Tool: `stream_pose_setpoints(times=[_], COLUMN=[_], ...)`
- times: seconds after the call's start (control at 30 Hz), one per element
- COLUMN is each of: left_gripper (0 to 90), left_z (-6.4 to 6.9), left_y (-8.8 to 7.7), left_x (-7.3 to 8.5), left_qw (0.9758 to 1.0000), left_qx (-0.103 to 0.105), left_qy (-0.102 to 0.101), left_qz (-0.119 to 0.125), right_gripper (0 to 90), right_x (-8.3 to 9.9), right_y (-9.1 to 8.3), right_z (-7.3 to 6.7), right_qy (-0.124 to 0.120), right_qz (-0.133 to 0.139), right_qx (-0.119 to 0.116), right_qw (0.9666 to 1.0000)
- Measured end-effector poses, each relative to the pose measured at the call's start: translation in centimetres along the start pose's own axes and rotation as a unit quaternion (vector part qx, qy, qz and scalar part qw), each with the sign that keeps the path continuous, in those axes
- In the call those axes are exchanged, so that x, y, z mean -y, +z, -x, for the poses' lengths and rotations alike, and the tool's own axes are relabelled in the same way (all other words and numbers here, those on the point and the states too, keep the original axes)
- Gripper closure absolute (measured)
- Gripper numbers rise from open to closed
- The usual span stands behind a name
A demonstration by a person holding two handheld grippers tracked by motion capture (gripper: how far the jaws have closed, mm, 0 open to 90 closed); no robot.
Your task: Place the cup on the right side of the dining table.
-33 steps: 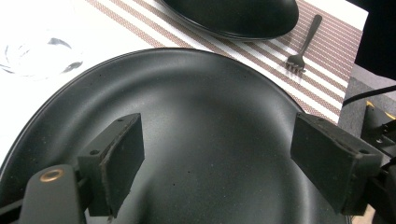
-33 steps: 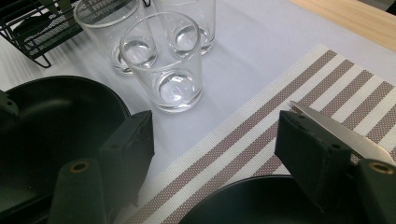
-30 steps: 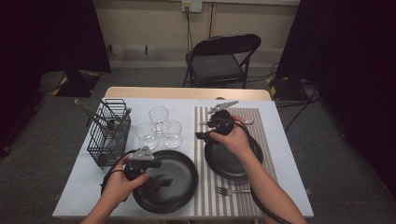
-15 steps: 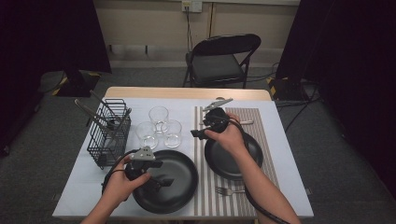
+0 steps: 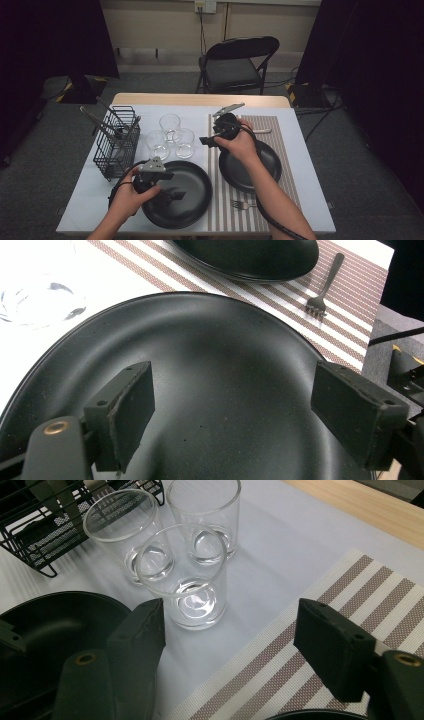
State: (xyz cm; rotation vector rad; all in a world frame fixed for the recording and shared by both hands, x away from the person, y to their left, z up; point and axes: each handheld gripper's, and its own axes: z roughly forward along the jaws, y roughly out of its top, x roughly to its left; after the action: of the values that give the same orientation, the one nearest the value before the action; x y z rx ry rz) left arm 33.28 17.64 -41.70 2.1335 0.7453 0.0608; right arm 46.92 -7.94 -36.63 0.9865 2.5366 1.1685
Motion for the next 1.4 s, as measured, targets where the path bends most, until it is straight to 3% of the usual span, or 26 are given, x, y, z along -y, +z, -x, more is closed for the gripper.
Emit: stream_pose_setpoints(times=[0.63, 1.4], left_gripper=[17.5, 17.6], left_z=[0.1, 0.2], left_y=[0.1, -0.2], left_x=[0.0, 0.0], left_qw=[1.0, 1.0], left_qx=[0.002, -0.001], left_qy=[0.0, 0.003], left_qz=[0.0, 0.003], right_gripper=[28.3, 28.6], right_x=[-1.3, -3.0], right_y=[1.6, 4.7], right_z=[-0.6, -1.0], right_qy=[-0.007, -0.01], right_qz=[-0.007, -0.023], right_qx=[-0.004, 0.004], right_qw=[0.9999, 0.9997])
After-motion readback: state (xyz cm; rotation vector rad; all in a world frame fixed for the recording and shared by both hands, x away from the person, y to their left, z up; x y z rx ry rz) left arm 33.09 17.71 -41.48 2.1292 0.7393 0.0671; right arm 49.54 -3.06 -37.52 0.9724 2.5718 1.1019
